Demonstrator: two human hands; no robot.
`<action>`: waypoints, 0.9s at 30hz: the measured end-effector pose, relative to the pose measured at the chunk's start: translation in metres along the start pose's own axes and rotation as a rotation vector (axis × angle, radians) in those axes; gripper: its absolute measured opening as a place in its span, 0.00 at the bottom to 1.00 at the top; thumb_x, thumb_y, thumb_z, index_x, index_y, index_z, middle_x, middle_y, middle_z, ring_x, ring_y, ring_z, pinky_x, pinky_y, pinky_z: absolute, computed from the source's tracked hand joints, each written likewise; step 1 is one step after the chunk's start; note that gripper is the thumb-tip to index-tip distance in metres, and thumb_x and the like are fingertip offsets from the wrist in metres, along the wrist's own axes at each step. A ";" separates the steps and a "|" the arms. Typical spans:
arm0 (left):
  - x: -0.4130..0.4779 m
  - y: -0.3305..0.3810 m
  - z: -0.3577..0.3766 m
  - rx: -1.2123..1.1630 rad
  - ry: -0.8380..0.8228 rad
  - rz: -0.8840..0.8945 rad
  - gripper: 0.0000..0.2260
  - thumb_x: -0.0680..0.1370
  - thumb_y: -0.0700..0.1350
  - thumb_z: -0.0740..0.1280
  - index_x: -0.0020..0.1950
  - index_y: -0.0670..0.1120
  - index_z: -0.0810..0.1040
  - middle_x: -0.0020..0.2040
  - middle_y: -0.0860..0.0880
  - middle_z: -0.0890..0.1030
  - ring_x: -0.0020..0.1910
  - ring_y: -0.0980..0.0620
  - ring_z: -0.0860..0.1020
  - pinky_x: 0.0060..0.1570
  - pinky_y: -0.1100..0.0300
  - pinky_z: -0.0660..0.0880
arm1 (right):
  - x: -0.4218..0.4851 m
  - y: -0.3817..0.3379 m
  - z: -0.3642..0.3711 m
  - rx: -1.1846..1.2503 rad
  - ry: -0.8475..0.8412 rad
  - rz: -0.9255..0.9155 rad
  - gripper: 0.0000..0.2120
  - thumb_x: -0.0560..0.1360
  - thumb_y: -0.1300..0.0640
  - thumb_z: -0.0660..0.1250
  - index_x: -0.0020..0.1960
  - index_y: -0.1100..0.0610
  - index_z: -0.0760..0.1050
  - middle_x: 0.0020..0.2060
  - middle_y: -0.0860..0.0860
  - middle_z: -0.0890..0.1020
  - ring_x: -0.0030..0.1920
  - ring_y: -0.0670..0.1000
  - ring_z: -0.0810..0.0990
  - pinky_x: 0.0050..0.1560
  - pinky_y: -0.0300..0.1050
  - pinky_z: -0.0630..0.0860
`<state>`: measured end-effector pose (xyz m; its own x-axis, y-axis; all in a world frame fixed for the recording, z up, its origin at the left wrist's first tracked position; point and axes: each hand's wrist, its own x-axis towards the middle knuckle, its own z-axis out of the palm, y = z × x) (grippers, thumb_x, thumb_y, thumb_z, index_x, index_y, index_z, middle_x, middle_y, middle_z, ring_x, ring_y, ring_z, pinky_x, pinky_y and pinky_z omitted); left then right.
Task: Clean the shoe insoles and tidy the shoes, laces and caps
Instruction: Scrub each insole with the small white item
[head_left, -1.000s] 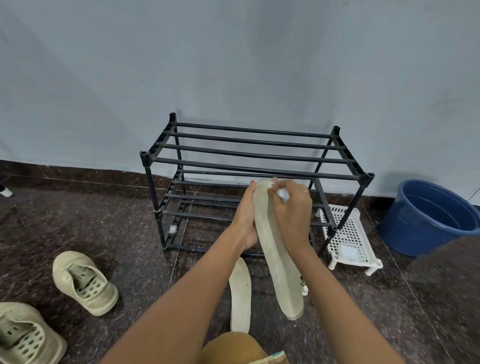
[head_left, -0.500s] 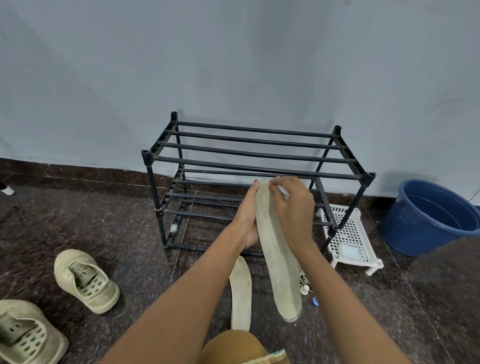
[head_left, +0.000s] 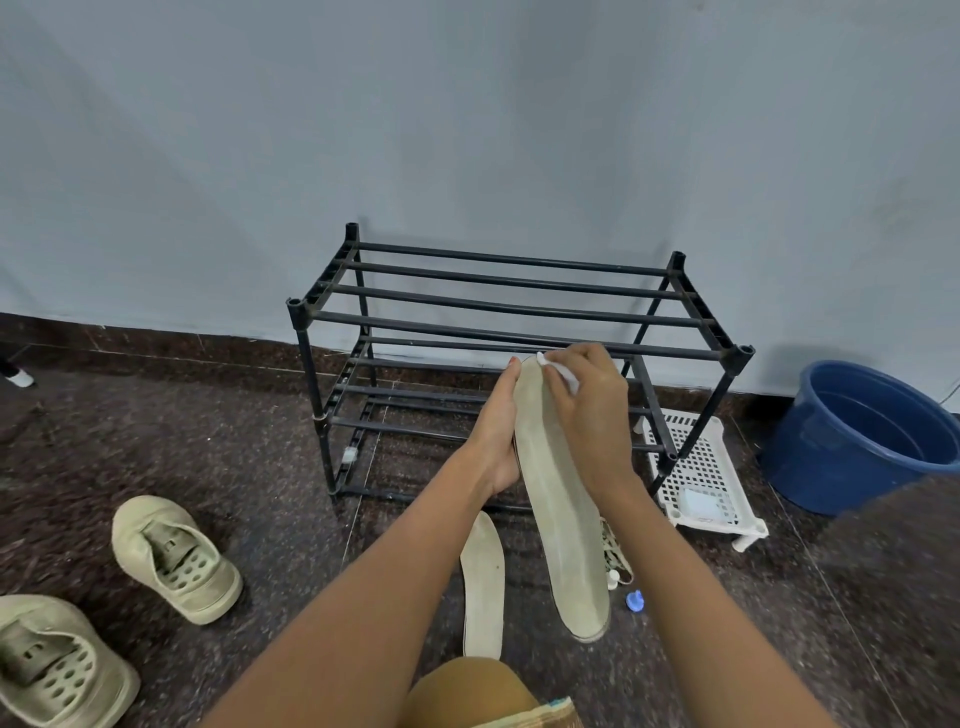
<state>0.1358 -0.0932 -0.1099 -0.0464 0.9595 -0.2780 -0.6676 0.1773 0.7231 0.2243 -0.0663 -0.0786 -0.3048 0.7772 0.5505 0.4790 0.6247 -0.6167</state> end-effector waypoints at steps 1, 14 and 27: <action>0.000 0.000 0.000 -0.003 0.009 -0.003 0.24 0.80 0.60 0.51 0.53 0.47 0.80 0.40 0.47 0.84 0.39 0.51 0.82 0.41 0.57 0.77 | -0.001 -0.001 0.001 -0.005 -0.007 -0.004 0.08 0.75 0.63 0.64 0.52 0.63 0.79 0.46 0.54 0.77 0.49 0.52 0.75 0.50 0.37 0.69; -0.001 0.000 0.001 0.011 0.006 -0.009 0.23 0.80 0.60 0.52 0.52 0.47 0.80 0.38 0.48 0.83 0.37 0.51 0.82 0.39 0.57 0.77 | 0.000 -0.005 0.001 -0.034 0.023 -0.011 0.07 0.75 0.64 0.64 0.50 0.62 0.78 0.43 0.51 0.74 0.46 0.50 0.74 0.44 0.32 0.67; -0.004 0.003 0.000 0.014 -0.005 -0.023 0.24 0.80 0.61 0.50 0.59 0.47 0.78 0.43 0.47 0.83 0.41 0.51 0.82 0.41 0.57 0.78 | -0.009 -0.005 0.003 -0.073 -0.093 -0.104 0.06 0.73 0.67 0.65 0.49 0.63 0.79 0.41 0.54 0.75 0.44 0.52 0.74 0.43 0.44 0.72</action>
<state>0.1341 -0.0963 -0.1070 -0.0272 0.9562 -0.2914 -0.6578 0.2024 0.7255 0.2217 -0.0761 -0.0817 -0.4290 0.7144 0.5528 0.4987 0.6976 -0.5145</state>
